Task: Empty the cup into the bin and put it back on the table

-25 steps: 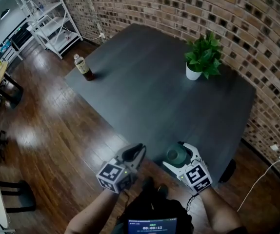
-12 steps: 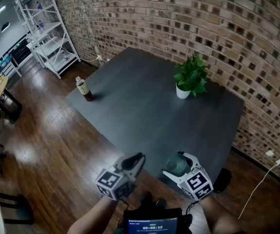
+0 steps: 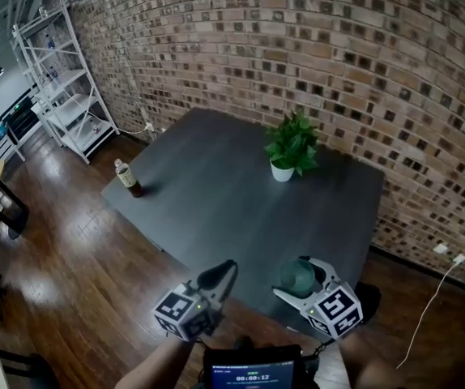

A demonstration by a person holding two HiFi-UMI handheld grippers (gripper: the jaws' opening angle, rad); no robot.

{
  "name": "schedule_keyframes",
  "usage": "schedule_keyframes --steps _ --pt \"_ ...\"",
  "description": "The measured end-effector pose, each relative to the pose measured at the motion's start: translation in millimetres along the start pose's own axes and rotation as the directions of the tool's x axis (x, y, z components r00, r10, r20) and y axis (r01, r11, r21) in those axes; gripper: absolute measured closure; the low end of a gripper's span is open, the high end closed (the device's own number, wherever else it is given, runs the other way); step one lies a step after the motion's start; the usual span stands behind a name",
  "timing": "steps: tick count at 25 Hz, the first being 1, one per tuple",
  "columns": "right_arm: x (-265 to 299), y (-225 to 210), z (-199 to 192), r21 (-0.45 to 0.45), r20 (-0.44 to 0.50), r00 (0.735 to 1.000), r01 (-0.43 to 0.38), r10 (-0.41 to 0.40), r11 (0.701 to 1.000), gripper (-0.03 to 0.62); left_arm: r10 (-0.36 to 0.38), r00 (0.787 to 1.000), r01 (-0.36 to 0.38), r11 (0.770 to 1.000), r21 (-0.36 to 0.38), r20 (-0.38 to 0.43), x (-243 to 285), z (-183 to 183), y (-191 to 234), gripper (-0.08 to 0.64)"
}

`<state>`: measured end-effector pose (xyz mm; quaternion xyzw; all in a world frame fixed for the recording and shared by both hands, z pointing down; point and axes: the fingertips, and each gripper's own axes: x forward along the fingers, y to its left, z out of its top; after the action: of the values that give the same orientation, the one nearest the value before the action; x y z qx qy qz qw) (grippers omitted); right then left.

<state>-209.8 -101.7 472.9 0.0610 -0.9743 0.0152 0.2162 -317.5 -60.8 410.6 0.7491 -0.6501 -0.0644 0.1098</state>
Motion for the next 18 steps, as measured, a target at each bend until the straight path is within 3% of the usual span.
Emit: schedule_keyframes --steps 5,10,15,18 --pt "-31.6 -7.5 11.3 0.010 0.012 0.999 0.051 -0.051 0.999 0.201 -0.102 0.994 0.101 0.995 0.025 0.047 15.6 23.7 -24.7 0.540" --pt "-76.7 -25.8 16.8 0.045 0.021 0.985 0.169 -0.170 0.985 0.201 -0.174 0.985 0.173 0.984 0.050 0.018 39.1 32.9 -51.0 0.558" --pt "-123.4 -42.4 8.9 0.063 0.014 0.950 0.310 -0.312 0.949 0.201 -0.284 0.959 0.283 0.959 0.032 0.015 59.8 32.9 -81.0 0.558" --pt "-158.9 -49.3 0.3 0.076 -0.015 0.913 0.407 -0.407 0.910 0.201 -0.371 0.928 0.371 0.928 0.020 0.010 74.9 32.3 -106.9 0.558"
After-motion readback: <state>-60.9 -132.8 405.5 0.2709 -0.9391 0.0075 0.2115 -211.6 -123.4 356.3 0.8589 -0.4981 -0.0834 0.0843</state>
